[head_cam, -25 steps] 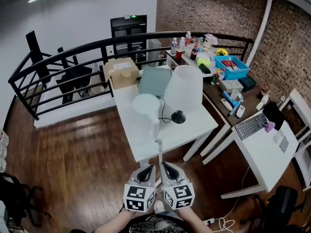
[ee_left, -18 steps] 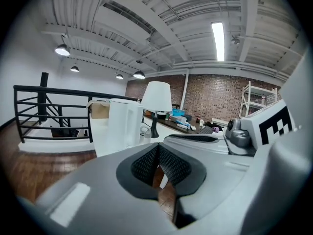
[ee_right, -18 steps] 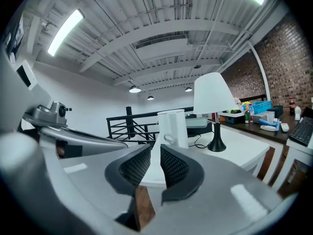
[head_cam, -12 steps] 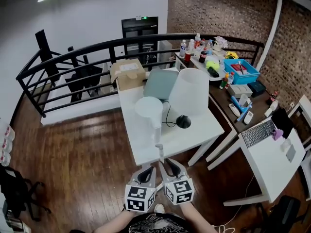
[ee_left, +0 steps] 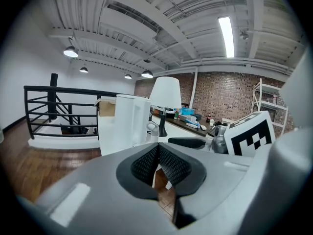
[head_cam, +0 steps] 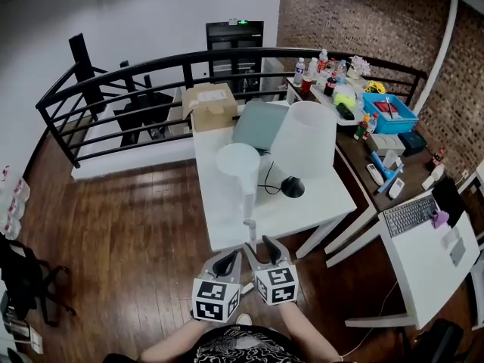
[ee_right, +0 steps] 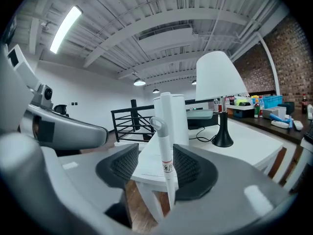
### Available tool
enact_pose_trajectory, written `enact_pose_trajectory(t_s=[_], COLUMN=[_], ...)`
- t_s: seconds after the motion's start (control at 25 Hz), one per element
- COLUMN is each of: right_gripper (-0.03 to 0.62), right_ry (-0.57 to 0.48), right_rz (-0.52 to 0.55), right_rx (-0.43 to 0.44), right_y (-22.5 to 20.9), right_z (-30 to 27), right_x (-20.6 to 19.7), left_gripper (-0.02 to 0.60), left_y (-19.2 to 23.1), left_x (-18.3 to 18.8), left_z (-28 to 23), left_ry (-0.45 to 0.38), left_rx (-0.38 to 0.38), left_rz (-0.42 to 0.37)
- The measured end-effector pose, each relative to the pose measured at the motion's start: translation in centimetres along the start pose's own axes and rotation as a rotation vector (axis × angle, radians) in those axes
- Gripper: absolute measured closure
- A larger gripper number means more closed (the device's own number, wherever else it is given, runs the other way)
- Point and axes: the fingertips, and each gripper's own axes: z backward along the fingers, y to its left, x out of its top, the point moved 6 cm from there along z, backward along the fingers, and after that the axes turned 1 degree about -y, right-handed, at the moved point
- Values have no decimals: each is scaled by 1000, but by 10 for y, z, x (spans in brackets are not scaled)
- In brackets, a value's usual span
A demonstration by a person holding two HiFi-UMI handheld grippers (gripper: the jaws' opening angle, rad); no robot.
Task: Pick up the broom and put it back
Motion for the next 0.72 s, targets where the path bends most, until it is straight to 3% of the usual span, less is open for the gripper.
enact_pose_trajectory(t_s=[0.72], right_gripper=[384], right_ry=[77], right_rz=[20], right_rx=[39], right_y=[-20], right_z=[-56], right_x=[-29], left_gripper=[577], left_y=[13], left_x=[-6], left_z=[7], left_ry=[12], left_rx=[120], left_rz=[27])
